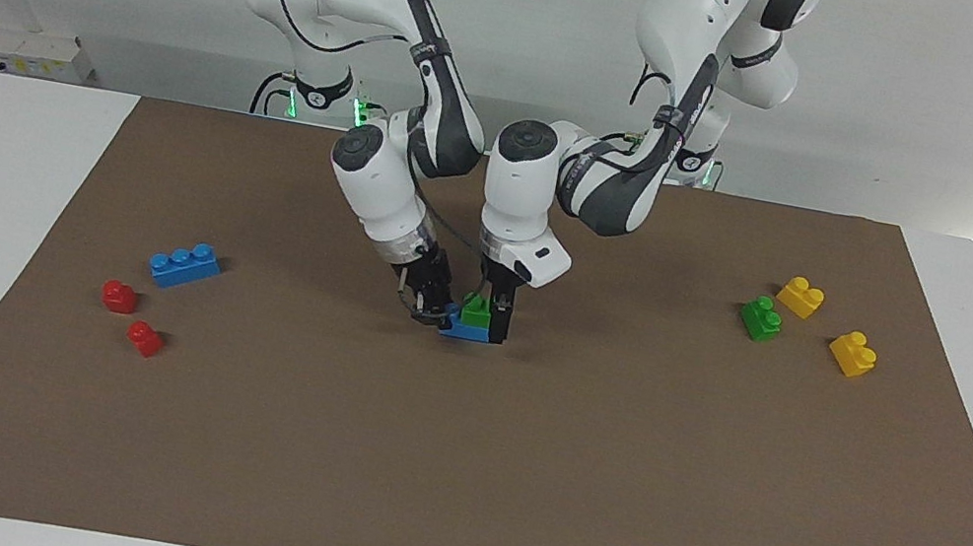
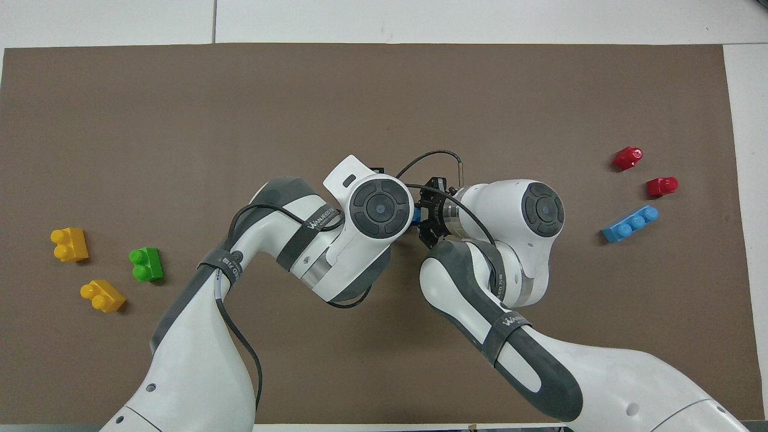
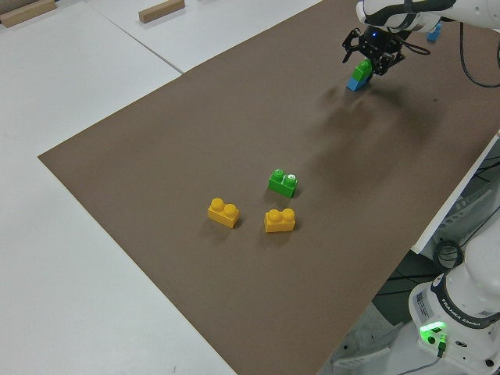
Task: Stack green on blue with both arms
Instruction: 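Press the green brick onto the blue brick with the left gripper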
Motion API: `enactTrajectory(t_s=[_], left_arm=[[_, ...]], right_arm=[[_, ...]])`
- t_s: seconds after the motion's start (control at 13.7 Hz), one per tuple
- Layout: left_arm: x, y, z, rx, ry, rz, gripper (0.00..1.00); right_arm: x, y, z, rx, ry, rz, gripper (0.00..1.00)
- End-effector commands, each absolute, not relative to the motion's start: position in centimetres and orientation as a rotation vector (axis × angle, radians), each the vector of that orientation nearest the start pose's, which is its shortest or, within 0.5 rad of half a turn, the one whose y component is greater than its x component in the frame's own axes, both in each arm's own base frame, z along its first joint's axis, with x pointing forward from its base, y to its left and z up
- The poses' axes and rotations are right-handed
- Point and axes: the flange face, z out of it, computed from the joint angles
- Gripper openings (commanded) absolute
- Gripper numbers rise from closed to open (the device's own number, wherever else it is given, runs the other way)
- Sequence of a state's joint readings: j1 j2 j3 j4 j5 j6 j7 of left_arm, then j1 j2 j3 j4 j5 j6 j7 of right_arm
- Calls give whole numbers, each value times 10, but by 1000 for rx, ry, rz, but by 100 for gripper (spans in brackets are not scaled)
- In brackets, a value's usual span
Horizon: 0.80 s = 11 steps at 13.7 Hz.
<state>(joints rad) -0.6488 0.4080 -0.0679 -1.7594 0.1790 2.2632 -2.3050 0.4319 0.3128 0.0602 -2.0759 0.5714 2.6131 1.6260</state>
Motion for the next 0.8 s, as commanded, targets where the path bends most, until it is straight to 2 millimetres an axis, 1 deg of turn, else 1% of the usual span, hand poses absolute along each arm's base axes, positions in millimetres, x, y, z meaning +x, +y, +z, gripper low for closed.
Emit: enactTrajectory(t_s=[0.0,0.07,0.15,0.22,0.29,0.36,0.44,0.51,0.66,0.73], left_arm=[[508,-420,354,-2433,-2129,-237,100],[515,-412,354,-2436,-2122,-240,100],[519,-406,362,-2449,-2116,-246,100],[520,-402,366,-2459,-2106,-251,100],[526,-393,371,-2458,-2109,-256,100],[526,-390,373,-2473,-2090,-259,100],[525,-384,372,-2491,-2055,-260,100],[521,-381,371,-2536,-1982,-262,100],[526,-366,374,-2578,-1909,-267,100],[528,-362,376,-2601,-1877,-271,100]], right_arm=[[537,272,289,-1887,2020,295,25],[537,272,289,-1886,2019,293,45],[537,273,289,-1888,2018,293,62],[536,273,289,-1891,2015,293,85],[537,274,290,-1889,2015,293,91],[537,273,290,-1888,2015,292,97],[537,273,290,-1888,2015,292,100],[537,273,290,-1886,2014,289,100],[538,273,290,-1883,2012,281,100],[538,272,290,-1884,2010,280,100]])
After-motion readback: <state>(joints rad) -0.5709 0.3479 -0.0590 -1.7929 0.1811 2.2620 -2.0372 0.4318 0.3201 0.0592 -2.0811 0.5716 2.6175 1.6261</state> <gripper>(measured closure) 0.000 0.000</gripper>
